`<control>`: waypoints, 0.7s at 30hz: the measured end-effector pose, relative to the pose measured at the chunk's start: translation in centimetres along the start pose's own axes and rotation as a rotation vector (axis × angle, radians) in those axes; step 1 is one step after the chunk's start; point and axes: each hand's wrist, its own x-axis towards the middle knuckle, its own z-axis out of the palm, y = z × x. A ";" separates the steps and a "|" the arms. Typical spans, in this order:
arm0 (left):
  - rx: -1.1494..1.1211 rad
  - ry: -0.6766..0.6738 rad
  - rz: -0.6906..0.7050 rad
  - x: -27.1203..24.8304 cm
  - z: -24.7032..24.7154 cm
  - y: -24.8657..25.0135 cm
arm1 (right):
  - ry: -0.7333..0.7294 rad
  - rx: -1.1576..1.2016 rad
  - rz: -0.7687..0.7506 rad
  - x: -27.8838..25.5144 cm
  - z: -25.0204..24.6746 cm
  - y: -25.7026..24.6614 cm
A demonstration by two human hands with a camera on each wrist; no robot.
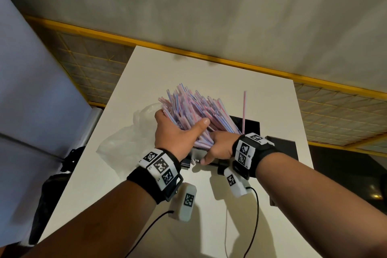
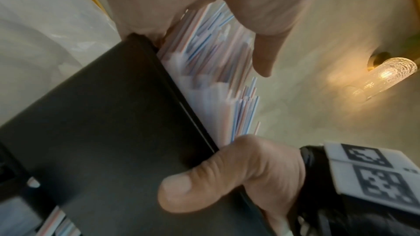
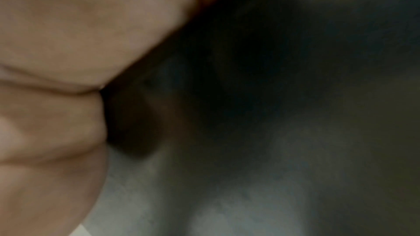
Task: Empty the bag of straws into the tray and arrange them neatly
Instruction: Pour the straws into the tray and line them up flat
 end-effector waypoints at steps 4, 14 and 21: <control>-0.009 0.029 0.037 0.0 -0.3 0.1 | 0.055 0.036 -0.058 -0.8 -0.1 0.2; 0.023 -0.017 -0.006 0.3 -1.4 -0.8 | 0.340 -0.193 -0.173 -3.0 0.3 1.7; -0.085 -0.046 -0.106 -0.3 -1.1 0.1 | 0.356 -0.094 -0.299 -3.4 2.9 1.6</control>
